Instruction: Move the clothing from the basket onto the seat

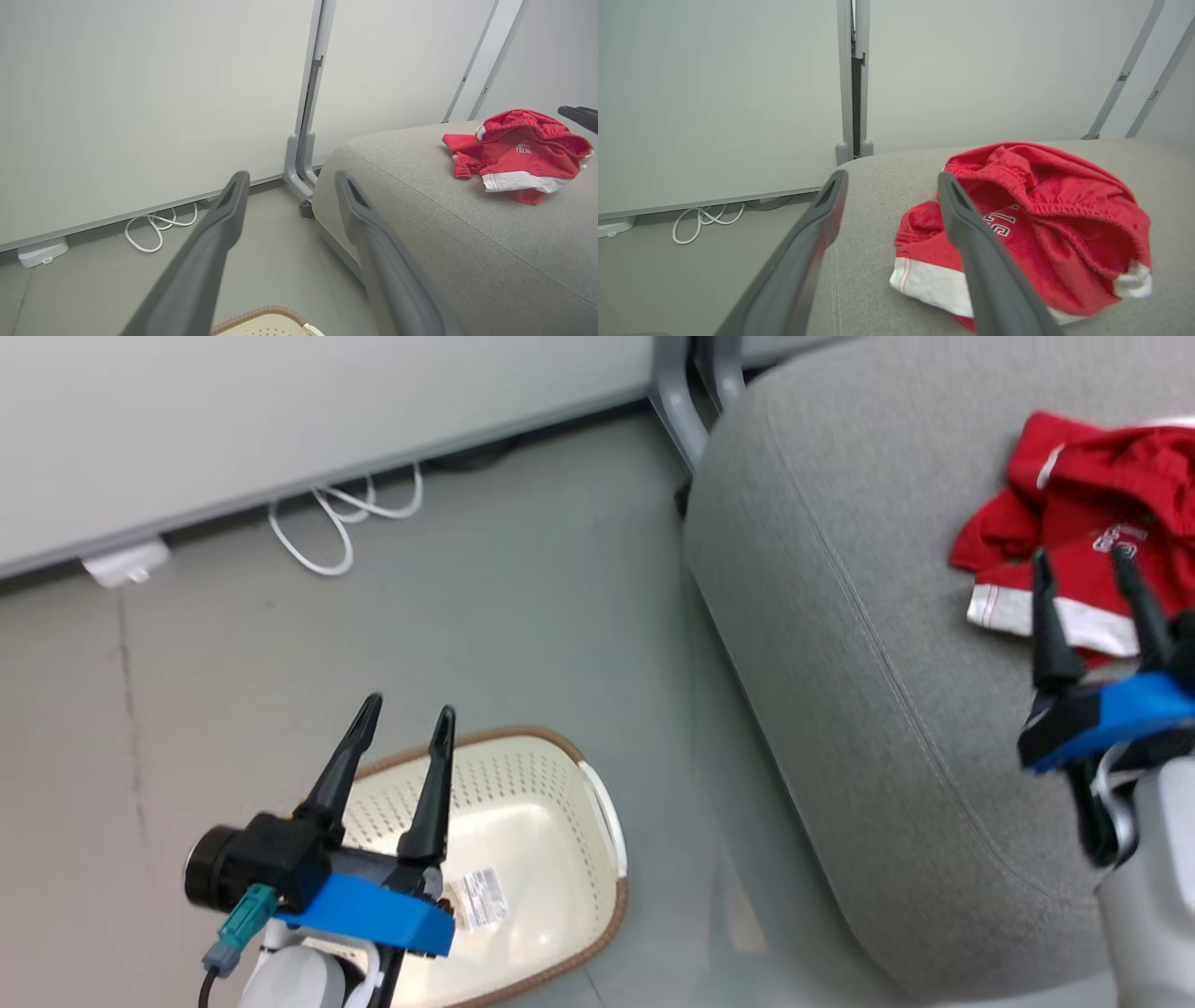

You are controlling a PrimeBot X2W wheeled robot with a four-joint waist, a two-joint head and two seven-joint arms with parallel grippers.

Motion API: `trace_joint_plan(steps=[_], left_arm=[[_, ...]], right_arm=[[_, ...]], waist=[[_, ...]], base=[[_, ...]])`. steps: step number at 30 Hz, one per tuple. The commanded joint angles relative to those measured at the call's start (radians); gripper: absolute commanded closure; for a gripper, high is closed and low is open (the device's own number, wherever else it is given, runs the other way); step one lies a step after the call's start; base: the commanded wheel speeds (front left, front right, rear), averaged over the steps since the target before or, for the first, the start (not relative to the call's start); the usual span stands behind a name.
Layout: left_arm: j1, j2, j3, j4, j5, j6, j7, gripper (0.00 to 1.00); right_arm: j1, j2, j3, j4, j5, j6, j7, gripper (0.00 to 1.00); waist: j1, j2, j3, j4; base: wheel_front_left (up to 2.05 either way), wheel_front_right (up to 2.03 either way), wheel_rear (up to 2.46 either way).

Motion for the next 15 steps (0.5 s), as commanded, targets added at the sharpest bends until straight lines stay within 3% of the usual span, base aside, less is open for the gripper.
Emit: trace_joint_plan(steps=[1,10,15], left_arm=[[0.029,-0.012,0.033,0.013,0.007,-0.006,-0.005,0.0],[0.088,-0.053,0.095,0.062,0.005,-0.011,-0.005,0.0],[0.124,-0.045,0.1,0.089,-0.011,-0.009,-0.005,0.0]], right_arm=[[0.07,0.027,-0.002,-0.04,-0.02,0.0,0.003,0.0],[0.262,0.099,-0.016,-0.184,-0.051,0.0,0.029,0.0],[0.374,0.136,-0.024,-0.278,-0.07,0.0,0.055,0.0]], waist=[[0.0003,-0.0001,-0.086,0.06],[0.0003,-0.0001,-0.191,0.154],[0.0003,-0.0001,-0.24,0.193]], base=[[0.0,0.0,0.0],[0.0,0.0,0.0],[0.0,0.0,0.0]])
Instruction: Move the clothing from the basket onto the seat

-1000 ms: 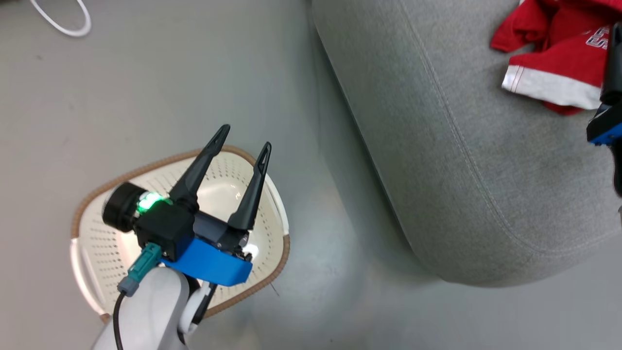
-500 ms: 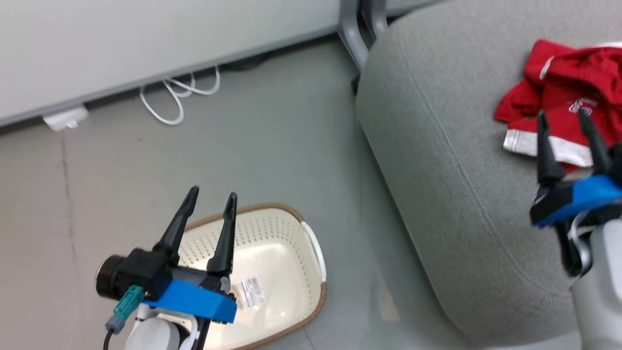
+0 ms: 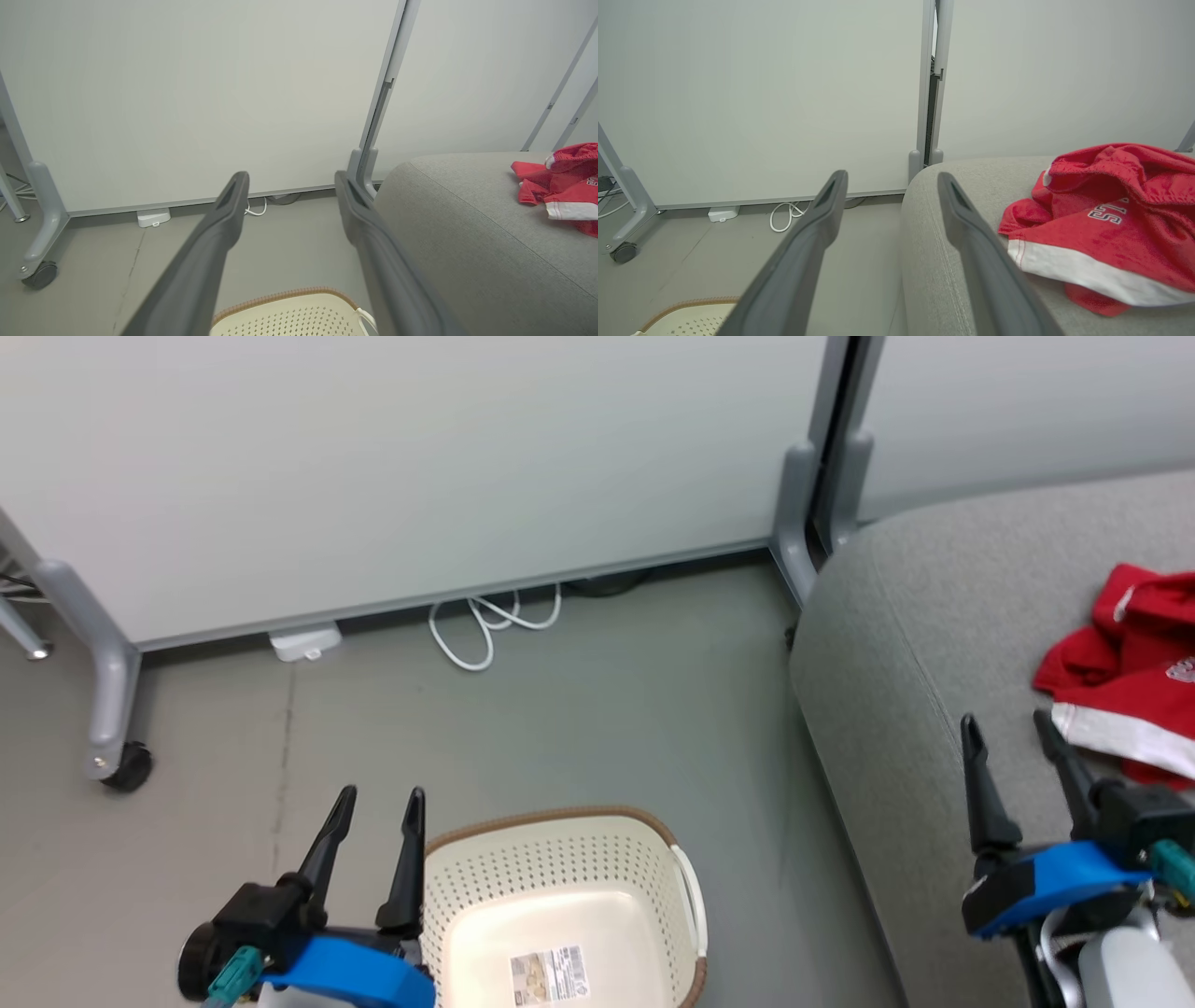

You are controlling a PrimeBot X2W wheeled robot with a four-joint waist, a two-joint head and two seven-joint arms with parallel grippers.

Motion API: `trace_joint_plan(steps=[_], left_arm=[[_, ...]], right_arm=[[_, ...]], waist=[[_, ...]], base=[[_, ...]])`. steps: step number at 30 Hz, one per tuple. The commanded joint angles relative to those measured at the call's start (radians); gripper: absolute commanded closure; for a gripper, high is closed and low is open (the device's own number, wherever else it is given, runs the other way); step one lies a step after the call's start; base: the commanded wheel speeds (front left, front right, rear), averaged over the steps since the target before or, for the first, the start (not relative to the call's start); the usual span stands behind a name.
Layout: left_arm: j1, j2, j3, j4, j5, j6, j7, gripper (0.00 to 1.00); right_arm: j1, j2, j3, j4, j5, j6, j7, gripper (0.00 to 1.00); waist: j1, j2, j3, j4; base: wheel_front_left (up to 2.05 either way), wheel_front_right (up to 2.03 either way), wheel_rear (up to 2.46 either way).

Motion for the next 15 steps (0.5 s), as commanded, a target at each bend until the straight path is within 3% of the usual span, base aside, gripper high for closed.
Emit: trace_joint_plan(steps=[1,15], left_arm=[[0.015,0.008,0.01,0.007,-0.006,-0.001,-0.005,0.0],[0.068,0.024,0.058,0.048,-0.021,-0.002,-0.005,0.0]], right_arm=[[0.039,0.012,0.0,-0.017,-0.004,0.0,0.01,0.0],[0.14,0.063,0.039,-0.091,0.01,0.0,0.054,0.0]], waist=[[0.0003,-0.0001,-0.041,0.037],[0.0003,-0.0001,-0.075,0.056]], base=[[0.0,0.0,0.0],[0.0,0.0,0.0]])
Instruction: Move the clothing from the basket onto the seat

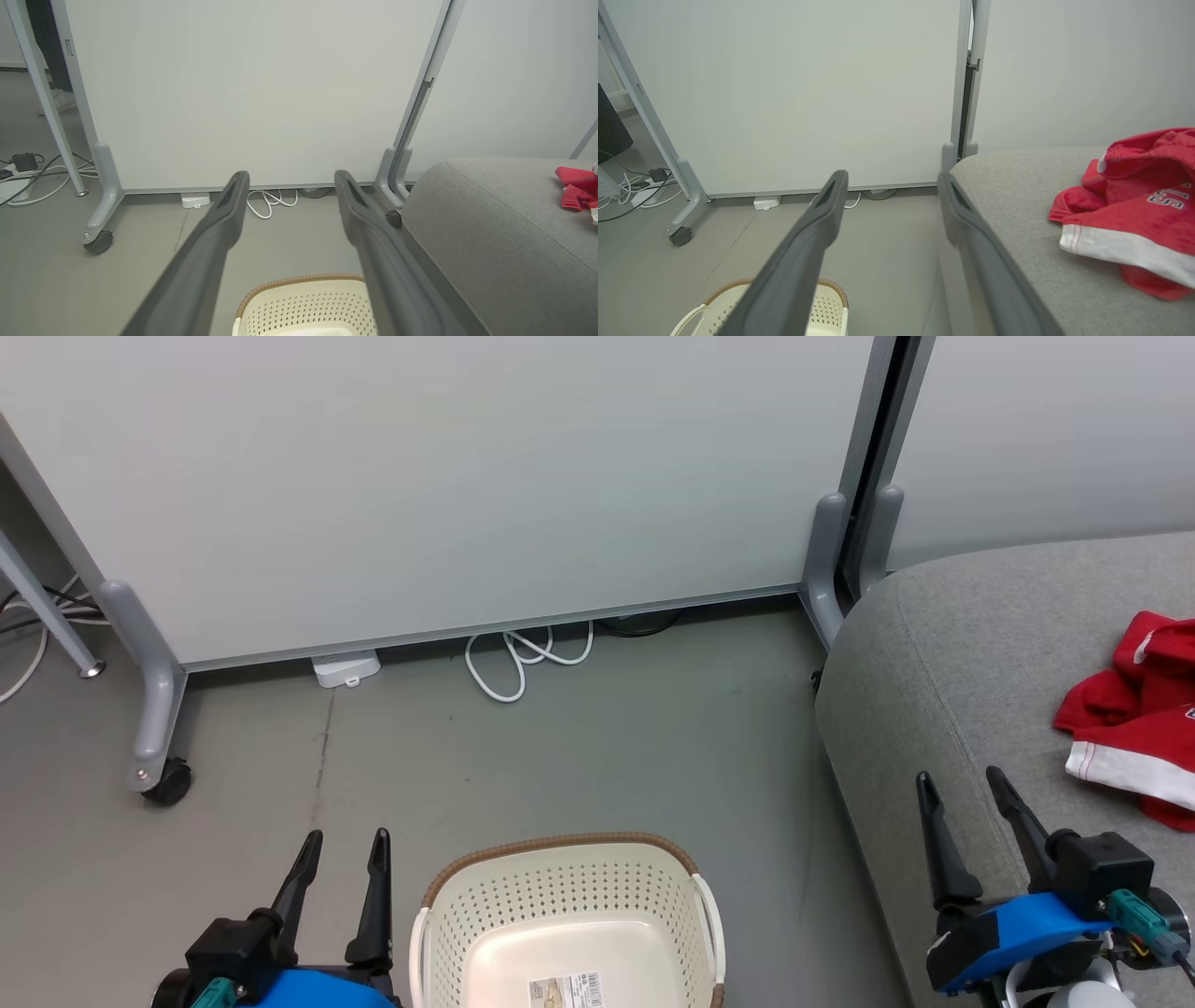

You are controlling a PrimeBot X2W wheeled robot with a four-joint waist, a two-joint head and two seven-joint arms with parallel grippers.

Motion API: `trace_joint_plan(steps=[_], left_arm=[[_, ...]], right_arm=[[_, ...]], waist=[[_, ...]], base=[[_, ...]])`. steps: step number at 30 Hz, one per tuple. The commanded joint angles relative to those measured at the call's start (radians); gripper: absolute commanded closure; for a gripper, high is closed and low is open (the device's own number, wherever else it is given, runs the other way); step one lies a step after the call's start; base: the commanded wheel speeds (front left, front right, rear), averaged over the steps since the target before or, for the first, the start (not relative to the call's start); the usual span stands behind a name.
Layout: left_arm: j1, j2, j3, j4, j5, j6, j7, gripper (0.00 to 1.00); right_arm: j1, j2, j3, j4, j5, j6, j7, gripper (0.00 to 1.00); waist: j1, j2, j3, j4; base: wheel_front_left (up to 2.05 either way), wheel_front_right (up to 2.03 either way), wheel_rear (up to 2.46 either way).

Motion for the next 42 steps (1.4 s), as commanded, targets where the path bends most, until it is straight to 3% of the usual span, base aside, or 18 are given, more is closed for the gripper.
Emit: trace_joint_plan(steps=[1,26,27,34,42], left_arm=[[0.008,0.005,0.004,0.003,-0.005,-0.001,-0.005,0.0],[0.016,-0.012,0.007,0.003,-0.011,-0.001,-0.005,0.0],[0.006,-0.012,0.002,0.006,-0.009,0.0,0.001,1.0],[0.045,-0.026,-0.003,0.067,-0.015,0.0,0.007,1.0],[0.027,-0.03,0.022,0.053,-0.159,0.0,0.045,1.0]], right_arm=[[0.012,0.005,0.002,-0.006,0.003,0.0,0.003,0.0],[0.005,0.013,0.033,0.028,0.026,0.0,-0.015,0.0],[0.002,0.01,0.031,0.028,0.019,0.0,-0.01,1.0],[0.028,0.013,0.03,0.094,0.021,0.0,-0.003,1.0],[0.018,0.013,0.018,0.087,0.185,0.0,0.03,1.0]], waist=[[0.0001,-0.0001,0.0,-0.001],[0.0001,-0.0001,0.005,-0.013],[0.0001,-0.0001,0.005,-0.013],[0.0001,-0.0001,0.005,-0.013],[0.0001,-0.0001,0.006,-0.015]], base=[[0.0,0.0,0.0],[0.0,0.0,0.0],[0.0,0.0,0.0],[0.0,0.0,0.0],[0.0,0.0,0.0]])
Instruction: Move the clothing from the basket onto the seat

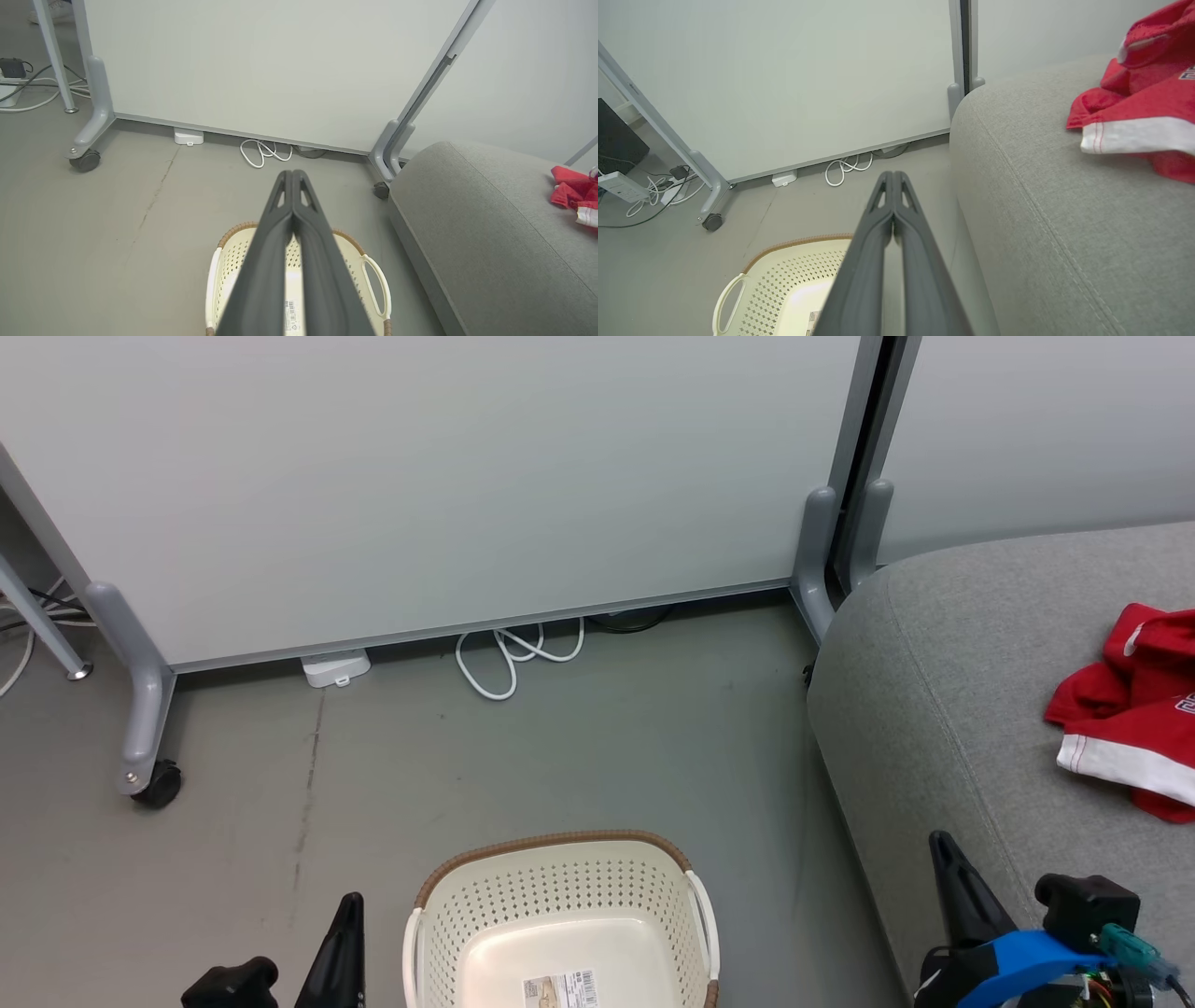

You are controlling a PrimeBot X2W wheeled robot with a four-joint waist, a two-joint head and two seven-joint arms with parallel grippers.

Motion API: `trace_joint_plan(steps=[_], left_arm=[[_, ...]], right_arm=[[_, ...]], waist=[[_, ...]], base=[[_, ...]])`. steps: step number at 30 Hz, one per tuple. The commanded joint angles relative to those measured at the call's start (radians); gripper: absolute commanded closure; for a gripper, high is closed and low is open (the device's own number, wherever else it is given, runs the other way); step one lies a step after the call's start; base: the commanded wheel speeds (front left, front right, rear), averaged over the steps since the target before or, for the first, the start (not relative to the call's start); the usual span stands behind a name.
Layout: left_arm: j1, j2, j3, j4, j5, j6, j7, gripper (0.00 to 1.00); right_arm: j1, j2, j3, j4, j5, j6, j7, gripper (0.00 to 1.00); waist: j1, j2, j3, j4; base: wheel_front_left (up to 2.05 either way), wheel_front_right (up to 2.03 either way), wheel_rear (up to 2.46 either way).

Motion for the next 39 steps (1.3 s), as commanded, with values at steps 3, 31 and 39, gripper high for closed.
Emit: trace_joint_plan(steps=[3,31,39], left_arm=[[-0.035,0.001,0.023,-0.026,-0.086,0.0,0.02,1.0],[-0.083,-0.013,0.094,-0.063,-0.466,-0.001,0.124,1.0],[-0.095,-0.017,0.113,-0.072,-0.558,-0.001,0.151,1.0]], right_arm=[[-0.019,-0.001,-0.007,-0.024,0.1,0.0,0.015,1.0],[-0.038,-0.001,-0.029,-0.051,0.54,0.0,0.095,1.0],[-0.043,-0.001,-0.035,-0.057,0.647,0.0,0.114,1.0]], waist=[[0.0,-0.0001,0.0,-0.001],[0.0,-0.0001,0.003,-0.006],[0.0,-0.0001,0.003,-0.008]], base=[[0.0,0.0,0.0],[0.0,0.0,0.0],[0.0,0.0,0.0]])
